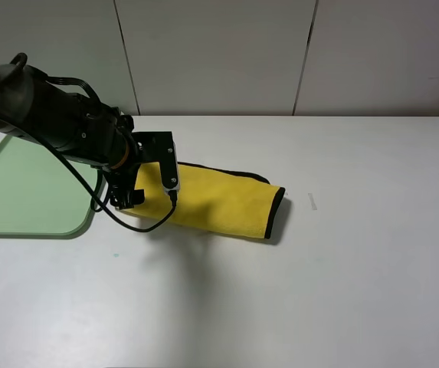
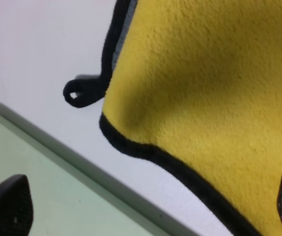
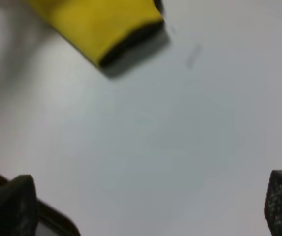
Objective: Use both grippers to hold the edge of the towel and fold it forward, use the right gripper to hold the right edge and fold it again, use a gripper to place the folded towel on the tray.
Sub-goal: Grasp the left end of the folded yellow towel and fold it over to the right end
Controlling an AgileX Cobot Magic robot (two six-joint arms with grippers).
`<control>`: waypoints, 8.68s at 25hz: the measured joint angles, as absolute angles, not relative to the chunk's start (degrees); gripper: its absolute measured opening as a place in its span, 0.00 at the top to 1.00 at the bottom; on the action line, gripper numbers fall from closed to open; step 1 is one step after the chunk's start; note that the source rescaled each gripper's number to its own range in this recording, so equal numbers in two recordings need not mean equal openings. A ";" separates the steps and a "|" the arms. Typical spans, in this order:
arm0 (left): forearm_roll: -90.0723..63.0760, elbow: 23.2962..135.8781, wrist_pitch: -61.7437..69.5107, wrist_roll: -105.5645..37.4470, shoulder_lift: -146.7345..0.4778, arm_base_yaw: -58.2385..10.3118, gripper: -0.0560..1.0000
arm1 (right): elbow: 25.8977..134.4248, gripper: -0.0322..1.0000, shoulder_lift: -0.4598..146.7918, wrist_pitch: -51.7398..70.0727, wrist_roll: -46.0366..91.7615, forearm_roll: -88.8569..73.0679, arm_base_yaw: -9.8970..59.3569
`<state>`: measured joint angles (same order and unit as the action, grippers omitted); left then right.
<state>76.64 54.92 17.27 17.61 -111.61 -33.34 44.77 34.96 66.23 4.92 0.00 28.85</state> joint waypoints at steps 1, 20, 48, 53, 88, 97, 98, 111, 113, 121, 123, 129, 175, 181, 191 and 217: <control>76.64 54.92 17.27 17.61 -111.61 -33.34 0.00 | 43.41 0.00 33.37 66.74 4.13 0.37 28.85; 76.64 54.92 17.27 17.61 -111.61 -33.34 0.00 | 28.44 0.00 19.39 58.91 -3.36 -0.57 28.85; 76.41 54.92 17.32 24.10 -111.61 -33.34 0.00 | 28.24 0.00 -0.33 58.86 -3.96 -1.06 21.52; 76.34 54.92 21.98 43.58 -111.61 -33.34 0.00 | 28.24 0.00 -0.33 58.86 -3.96 -1.06 21.52; 63.44 54.57 4.46 73.18 -114.69 -25.35 0.00 | 28.24 0.00 -0.39 58.86 -3.96 -1.06 21.52; 65.55 54.94 2.30 71.91 -116.26 -25.35 0.00 | 28.24 0.00 -0.39 58.86 -3.96 -1.06 21.52; 65.69 54.99 2.43 71.63 -116.26 -25.35 0.00 | 28.24 0.00 -0.39 58.86 -3.96 -1.06 21.52; 65.93 54.99 2.74 71.41 -116.26 -25.35 0.19 | 28.24 0.00 -0.39 58.86 -3.96 -1.21 21.52; 65.93 54.99 2.74 71.41 -116.26 -25.35 0.29 | 28.24 0.00 -0.39 58.86 -3.96 -1.21 21.52; 65.99 54.63 2.74 71.41 -116.26 -25.35 0.54 | 28.24 0.00 -0.39 58.86 -3.96 -1.21 21.52; 66.10 54.63 2.74 71.41 -116.26 -25.35 0.54 | 28.24 0.00 -0.39 58.86 -3.96 -1.21 21.52; 66.10 54.63 2.81 71.41 -116.26 -25.35 0.49 | 28.24 0.00 -0.39 58.86 -3.96 -1.21 21.52; 66.51 55.72 -9.34 70.95 -120.27 -22.72 0.87 | 28.24 0.00 -0.39 58.86 -3.96 -1.21 21.52; 66.37 55.19 -6.34 71.19 -117.97 -22.78 0.87 | 28.24 0.00 -0.39 58.86 -3.96 -1.21 21.52; 66.32 54.49 0.82 71.14 -107.49 -22.84 0.88 | 28.24 0.00 -0.39 58.86 -3.96 -1.21 21.52; 64.55 55.21 0.96 71.35 -103.12 -36.96 0.88 | 28.24 0.00 -0.39 58.86 -3.96 -1.21 21.52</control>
<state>64.55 55.21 0.96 71.35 -103.12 -36.96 28.24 -0.39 58.86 -3.96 -1.21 21.52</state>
